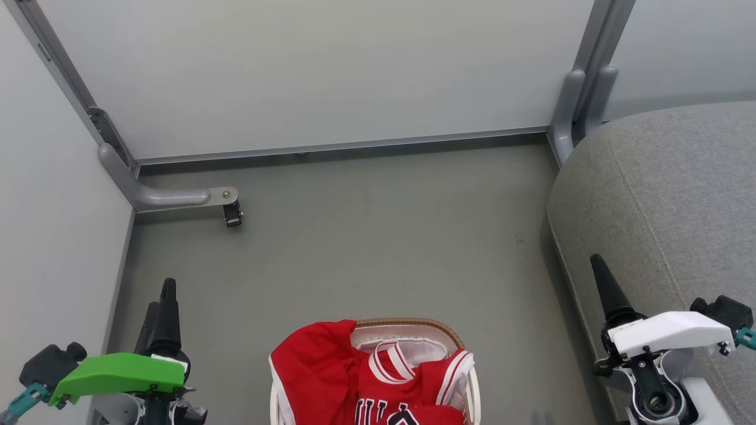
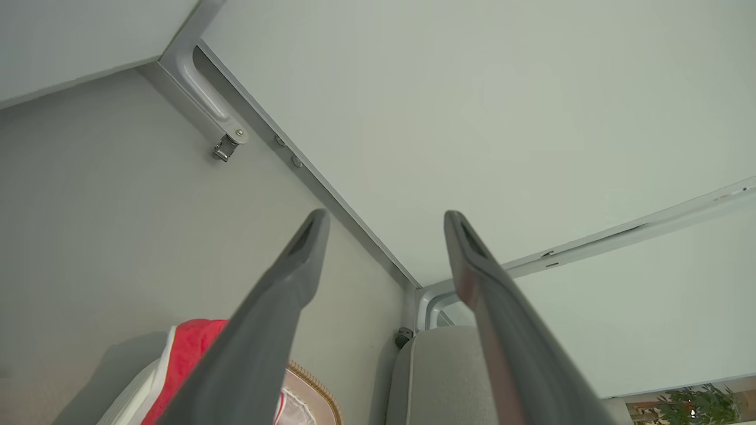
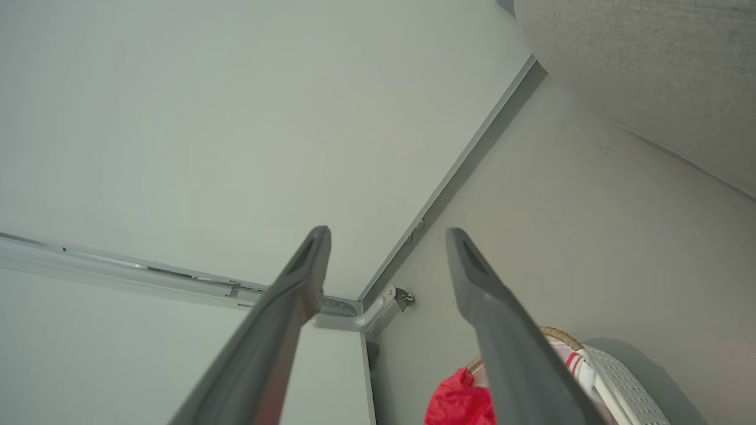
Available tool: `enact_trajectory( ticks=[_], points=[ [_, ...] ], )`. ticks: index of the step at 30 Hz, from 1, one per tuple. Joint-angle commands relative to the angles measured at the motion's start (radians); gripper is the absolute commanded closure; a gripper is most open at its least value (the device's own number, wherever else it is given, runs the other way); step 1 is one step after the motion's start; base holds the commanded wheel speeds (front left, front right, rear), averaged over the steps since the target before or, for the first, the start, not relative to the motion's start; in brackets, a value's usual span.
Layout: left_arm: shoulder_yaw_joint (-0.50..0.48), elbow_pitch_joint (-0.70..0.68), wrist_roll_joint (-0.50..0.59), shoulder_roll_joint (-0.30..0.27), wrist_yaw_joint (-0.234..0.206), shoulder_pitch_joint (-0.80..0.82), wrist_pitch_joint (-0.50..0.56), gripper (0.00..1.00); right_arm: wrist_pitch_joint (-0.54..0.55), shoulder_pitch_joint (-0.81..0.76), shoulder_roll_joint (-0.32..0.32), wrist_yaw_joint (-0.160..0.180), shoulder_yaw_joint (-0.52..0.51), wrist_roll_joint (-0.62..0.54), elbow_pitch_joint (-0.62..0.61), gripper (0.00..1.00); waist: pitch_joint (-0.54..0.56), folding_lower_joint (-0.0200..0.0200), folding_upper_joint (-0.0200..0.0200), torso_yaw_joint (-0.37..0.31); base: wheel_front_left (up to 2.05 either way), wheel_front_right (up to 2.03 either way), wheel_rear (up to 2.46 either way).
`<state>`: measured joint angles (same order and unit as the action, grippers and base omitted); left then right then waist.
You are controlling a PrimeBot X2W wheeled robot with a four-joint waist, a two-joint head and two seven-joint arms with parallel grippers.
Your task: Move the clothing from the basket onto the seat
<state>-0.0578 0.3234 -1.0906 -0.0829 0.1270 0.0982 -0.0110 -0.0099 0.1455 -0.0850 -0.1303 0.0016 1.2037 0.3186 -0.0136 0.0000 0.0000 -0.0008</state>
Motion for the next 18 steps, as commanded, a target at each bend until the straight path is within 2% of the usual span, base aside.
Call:
enact_trajectory(
  ticks=[1, 18],
  points=[
    [0.005, -0.01, 0.05, -0.016, -0.001, 0.036, -0.011, 0.0, -0.012, 0.035, -0.015, 0.0, 0.009, -0.041, -0.009, 0.0, 0.0, 0.0, 0.0, -0.001, 0.0, 0.0, 0.0],
    [0.061, 0.01, 0.315, -0.045, -0.018, 0.044, -0.07, 0.0, -0.071, 0.06, -0.043, 0.0, 0.082, -0.274, 0.021, 0.0, -0.004, 0.0, 0.0, -0.004, 0.0, 0.0, 0.0]
  ],
)
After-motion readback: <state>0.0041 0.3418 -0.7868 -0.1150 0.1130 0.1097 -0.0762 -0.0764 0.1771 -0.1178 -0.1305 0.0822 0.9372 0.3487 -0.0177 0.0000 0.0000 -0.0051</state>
